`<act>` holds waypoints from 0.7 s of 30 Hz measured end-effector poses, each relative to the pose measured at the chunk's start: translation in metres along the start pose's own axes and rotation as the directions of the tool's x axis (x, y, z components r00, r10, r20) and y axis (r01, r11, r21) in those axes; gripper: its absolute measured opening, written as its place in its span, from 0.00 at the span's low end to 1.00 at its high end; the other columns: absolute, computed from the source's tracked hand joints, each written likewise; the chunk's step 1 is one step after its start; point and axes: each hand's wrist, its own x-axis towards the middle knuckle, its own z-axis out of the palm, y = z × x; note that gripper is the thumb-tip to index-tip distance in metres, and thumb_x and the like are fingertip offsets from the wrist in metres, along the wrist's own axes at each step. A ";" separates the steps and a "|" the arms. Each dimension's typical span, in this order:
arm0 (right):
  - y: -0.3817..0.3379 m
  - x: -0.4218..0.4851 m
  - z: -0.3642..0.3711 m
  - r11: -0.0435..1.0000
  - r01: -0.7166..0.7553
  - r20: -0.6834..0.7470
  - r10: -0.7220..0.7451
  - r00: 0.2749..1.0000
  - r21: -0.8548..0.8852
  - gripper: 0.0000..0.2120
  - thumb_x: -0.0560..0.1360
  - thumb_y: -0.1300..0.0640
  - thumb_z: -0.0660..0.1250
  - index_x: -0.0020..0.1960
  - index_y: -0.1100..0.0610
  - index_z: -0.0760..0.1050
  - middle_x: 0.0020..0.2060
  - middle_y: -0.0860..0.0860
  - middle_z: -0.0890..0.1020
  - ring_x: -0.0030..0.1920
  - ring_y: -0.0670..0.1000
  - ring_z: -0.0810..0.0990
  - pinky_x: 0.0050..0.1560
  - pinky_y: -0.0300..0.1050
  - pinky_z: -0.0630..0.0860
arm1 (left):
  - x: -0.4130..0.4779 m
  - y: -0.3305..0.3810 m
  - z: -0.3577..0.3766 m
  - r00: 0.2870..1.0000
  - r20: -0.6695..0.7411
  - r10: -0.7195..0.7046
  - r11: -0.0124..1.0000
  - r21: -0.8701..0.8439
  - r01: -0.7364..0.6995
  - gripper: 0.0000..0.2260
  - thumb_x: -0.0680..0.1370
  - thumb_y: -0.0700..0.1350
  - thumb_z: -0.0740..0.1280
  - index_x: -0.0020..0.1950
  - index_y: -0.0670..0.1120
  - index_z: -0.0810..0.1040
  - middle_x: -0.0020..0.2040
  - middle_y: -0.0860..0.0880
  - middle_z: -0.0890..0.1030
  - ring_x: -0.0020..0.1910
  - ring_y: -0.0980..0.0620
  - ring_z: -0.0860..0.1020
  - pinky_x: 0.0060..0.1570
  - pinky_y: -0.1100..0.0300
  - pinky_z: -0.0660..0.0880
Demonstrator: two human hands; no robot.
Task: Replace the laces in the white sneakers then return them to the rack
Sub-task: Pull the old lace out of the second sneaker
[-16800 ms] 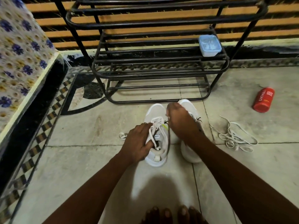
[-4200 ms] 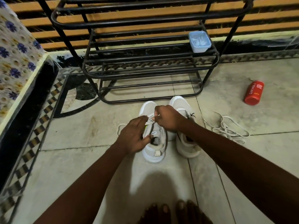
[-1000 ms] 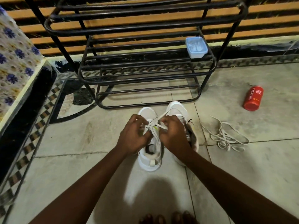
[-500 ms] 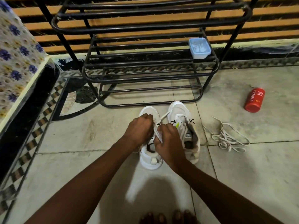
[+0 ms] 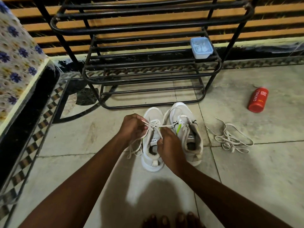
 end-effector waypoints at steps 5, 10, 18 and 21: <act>0.002 0.004 0.002 1.000 0.006 0.001 -0.006 1.000 0.001 0.23 0.73 0.69 0.64 0.67 0.69 0.74 0.65 0.65 0.77 0.69 0.63 0.73 0.73 0.52 0.66 | 0.007 0.003 -0.001 0.993 0.089 0.071 0.955 0.282 -0.093 0.08 0.69 0.31 0.65 0.33 0.42 0.77 0.30 0.43 0.78 0.31 0.46 0.75 0.31 0.61 0.70; 0.002 0.005 0.002 1.000 -0.011 0.013 0.011 1.000 -0.005 0.24 0.72 0.70 0.63 0.69 0.68 0.73 0.65 0.64 0.77 0.68 0.63 0.73 0.72 0.51 0.67 | 0.023 -0.007 -0.003 0.912 0.280 0.300 0.589 0.697 -0.408 0.05 0.70 0.47 0.81 0.37 0.50 0.86 0.36 0.57 0.85 0.40 0.59 0.82 0.43 0.63 0.76; -0.001 0.000 0.000 1.000 0.011 0.012 -0.011 1.000 0.008 0.23 0.69 0.70 0.64 0.65 0.69 0.75 0.60 0.64 0.79 0.63 0.63 0.77 0.69 0.51 0.72 | 0.038 -0.014 -0.016 0.902 -0.343 0.262 0.939 0.305 -0.157 0.15 0.78 0.34 0.71 0.35 0.47 0.73 0.37 0.46 0.83 0.39 0.45 0.84 0.41 0.54 0.82; -0.002 0.000 0.002 0.999 0.037 0.024 -0.036 0.999 -0.017 0.24 0.69 0.69 0.65 0.66 0.68 0.75 0.62 0.63 0.79 0.63 0.62 0.78 0.68 0.50 0.72 | 0.039 -0.008 -0.022 0.938 -0.345 0.042 0.993 -0.094 -0.079 0.11 0.85 0.37 0.60 0.43 0.45 0.68 0.39 0.36 0.79 0.35 0.41 0.77 0.39 0.49 0.75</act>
